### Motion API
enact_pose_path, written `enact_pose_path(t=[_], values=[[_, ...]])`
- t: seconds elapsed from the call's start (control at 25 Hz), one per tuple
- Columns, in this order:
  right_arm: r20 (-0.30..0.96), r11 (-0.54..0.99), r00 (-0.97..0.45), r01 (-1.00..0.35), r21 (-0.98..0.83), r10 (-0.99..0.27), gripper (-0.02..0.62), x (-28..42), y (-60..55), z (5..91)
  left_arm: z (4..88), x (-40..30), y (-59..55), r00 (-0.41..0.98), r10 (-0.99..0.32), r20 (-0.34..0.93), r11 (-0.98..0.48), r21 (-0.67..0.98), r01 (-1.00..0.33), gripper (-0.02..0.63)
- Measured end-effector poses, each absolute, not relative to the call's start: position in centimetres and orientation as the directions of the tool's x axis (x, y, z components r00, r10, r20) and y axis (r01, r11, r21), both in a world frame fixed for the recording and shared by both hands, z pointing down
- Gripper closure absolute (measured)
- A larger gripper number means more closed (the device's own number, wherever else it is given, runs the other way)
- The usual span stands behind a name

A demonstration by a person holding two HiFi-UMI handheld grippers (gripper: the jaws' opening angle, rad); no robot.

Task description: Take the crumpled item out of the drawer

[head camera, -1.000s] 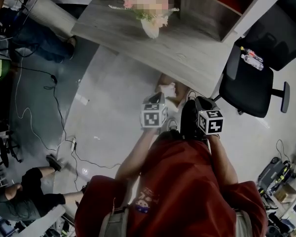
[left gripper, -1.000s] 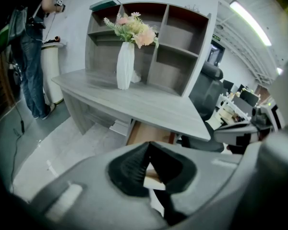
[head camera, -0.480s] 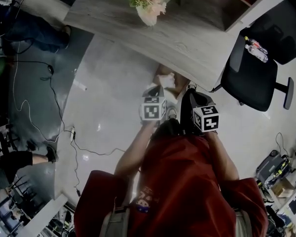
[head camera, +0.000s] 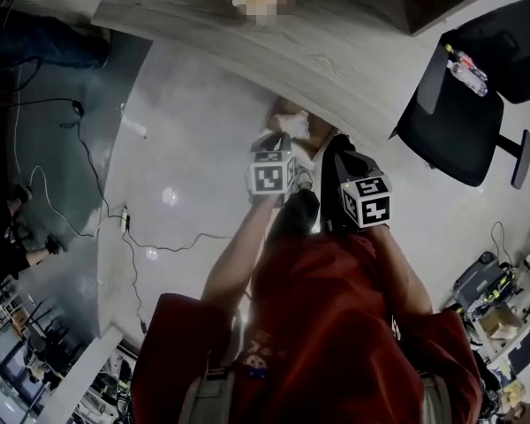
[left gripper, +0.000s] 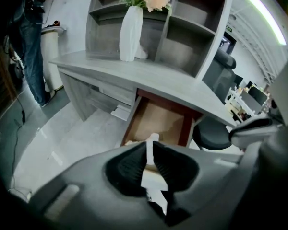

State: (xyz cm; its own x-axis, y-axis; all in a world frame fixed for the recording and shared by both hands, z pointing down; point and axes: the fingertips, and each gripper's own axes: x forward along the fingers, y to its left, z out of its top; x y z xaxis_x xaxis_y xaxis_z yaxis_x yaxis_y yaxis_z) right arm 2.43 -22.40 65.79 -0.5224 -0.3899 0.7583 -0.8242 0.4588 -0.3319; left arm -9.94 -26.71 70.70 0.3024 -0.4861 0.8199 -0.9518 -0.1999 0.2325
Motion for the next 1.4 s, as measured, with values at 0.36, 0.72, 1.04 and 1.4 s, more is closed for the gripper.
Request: enact_pose_path(t=[0.36,0.72,1.04,1.4], values=[[0.777,0.494,-0.538,-0.798,-0.345,-0.327,0.594,2.3,-22.9,68.0,75.9,-10.7,-27.4,0.262,-0.430,0.864,-0.142,0.222,-0.965,0.555],[0.784,0.484,-0.546,-0.793,-0.371,-0.294,0.594,2.7,-23.0,69.5,79.1,-11.1,-27.8,0.250,-0.418,0.873,-0.080,0.239,-0.968,0.525],[0.792,0.469,-0.540,-0.799,-0.377,-0.284,0.593,3.1,-23.3,70.7,81.3,-11.5,-28.5,0.250,-0.405,0.880,-0.055,0.249,-0.967,0.499],[0.794,0.471,-0.550,-0.789,-0.394,-0.259,0.594,3.3,-22.9,71.7,83.6,-11.0,-29.5,0.243,-0.376,0.894,-0.067,0.235,-0.970,0.489]])
